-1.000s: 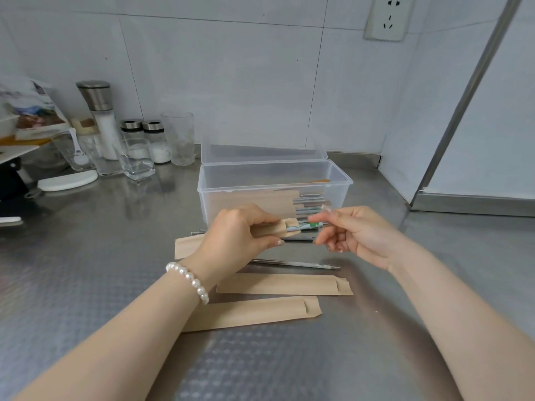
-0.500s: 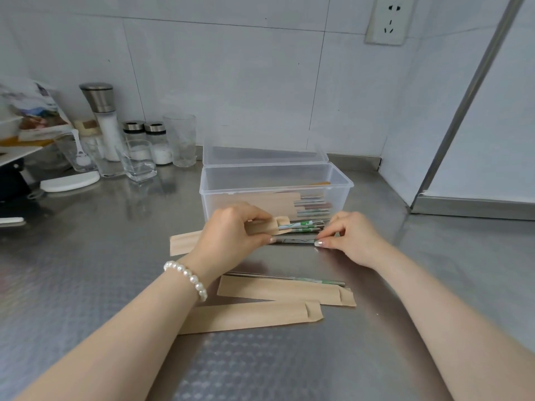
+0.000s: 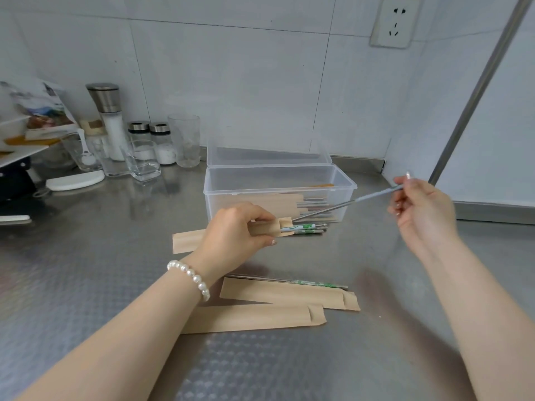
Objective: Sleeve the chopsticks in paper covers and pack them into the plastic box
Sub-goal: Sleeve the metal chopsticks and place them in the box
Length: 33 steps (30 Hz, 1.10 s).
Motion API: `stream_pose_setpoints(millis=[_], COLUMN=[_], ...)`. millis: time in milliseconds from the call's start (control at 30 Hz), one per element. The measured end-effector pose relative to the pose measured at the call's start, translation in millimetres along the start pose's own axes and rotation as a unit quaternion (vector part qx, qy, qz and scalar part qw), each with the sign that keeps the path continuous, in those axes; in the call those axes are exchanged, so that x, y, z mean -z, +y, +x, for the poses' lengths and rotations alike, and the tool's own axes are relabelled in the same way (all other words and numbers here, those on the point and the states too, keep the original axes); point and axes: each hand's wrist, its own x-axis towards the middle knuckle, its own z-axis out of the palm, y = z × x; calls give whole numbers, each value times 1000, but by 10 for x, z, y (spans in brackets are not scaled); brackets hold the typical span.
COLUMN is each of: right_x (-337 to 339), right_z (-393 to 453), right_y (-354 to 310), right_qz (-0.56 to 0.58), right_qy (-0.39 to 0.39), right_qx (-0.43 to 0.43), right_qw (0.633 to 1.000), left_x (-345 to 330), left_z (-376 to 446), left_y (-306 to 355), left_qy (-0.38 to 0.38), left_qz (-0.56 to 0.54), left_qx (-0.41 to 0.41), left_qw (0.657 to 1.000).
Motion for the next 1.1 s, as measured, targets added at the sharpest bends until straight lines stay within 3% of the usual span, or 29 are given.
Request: stream_pose_setpoints(millis=[167, 700, 867, 1100], right_x=[112, 99, -25, -221], right_z=[80, 76, -47, -259], right_y=[-95, -56, 32, 223], right_qz=[40, 22, -35, -126], right_qy=[17, 20, -69, -227], right_qx=[18, 28, -20, -117], right_qw=[999, 999, 997, 959], left_x=[-3, 18, -1, -19], left_z=[1, 15, 5, -8], left_y=[-18, -27, -5, 20], left_qy=[0, 12, 8, -4], left_qz=[2, 11, -1, -2], left_qx=[1, 12, 10, -4], left_qw=[1000, 1000, 1000, 1000])
